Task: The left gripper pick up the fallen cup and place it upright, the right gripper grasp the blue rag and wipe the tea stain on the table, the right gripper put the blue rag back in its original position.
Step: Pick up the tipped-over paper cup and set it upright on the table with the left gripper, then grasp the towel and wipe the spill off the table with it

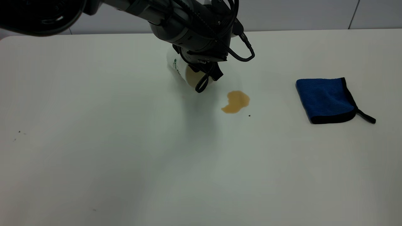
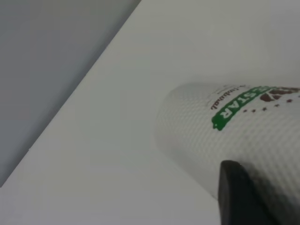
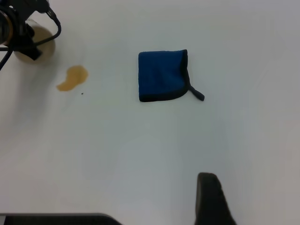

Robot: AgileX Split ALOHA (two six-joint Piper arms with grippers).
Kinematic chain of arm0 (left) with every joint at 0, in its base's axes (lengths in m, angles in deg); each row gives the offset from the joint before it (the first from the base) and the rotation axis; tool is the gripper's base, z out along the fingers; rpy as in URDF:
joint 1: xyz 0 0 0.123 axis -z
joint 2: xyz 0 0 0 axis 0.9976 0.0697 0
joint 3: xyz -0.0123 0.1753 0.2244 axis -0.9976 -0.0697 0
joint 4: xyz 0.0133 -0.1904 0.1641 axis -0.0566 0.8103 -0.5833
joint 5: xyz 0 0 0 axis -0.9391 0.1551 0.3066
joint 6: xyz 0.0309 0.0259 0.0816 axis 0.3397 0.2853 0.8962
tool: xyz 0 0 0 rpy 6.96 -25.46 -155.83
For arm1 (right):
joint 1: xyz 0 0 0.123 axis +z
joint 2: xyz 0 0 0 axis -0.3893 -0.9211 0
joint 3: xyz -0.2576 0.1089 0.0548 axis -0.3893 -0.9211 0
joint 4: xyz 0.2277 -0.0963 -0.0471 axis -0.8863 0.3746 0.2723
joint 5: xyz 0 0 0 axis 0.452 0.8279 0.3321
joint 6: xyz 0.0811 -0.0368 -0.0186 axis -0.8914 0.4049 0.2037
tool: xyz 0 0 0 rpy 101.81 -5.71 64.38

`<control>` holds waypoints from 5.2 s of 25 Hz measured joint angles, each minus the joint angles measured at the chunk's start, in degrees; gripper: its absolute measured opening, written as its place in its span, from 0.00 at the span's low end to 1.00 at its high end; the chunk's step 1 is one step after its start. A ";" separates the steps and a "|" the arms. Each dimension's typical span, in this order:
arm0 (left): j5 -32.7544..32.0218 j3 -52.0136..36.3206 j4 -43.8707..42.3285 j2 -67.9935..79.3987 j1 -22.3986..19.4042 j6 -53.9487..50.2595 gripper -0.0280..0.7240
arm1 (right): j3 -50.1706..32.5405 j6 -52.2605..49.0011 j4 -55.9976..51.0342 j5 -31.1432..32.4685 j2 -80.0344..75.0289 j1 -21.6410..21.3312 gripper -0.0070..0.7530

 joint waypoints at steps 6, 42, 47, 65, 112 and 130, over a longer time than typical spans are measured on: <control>-4.05 0.00 0.18 -2.59 -0.35 4.92 0.05 | 0.00 0.00 0.00 0.00 0.00 0.00 0.65; -10.86 1.09 90.36 -10.72 -25.04 65.24 0.09 | 0.00 0.00 0.00 0.00 0.00 0.00 0.65; -10.31 1.15 90.69 -10.72 -24.66 66.25 0.29 | 0.00 0.00 0.00 0.00 0.00 0.00 0.65; -32.66 33.70 90.47 -11.52 -24.09 62.64 0.70 | 0.00 0.00 0.00 0.00 0.00 0.00 0.65; -32.66 -57.54 68.17 -86.70 -8.65 51.84 0.70 | 0.00 0.00 0.00 0.00 0.00 0.00 0.65; -27.51 -80.81 68.66 -122.88 -8.65 49.84 0.70 | 0.00 0.00 0.00 0.00 0.00 0.00 0.65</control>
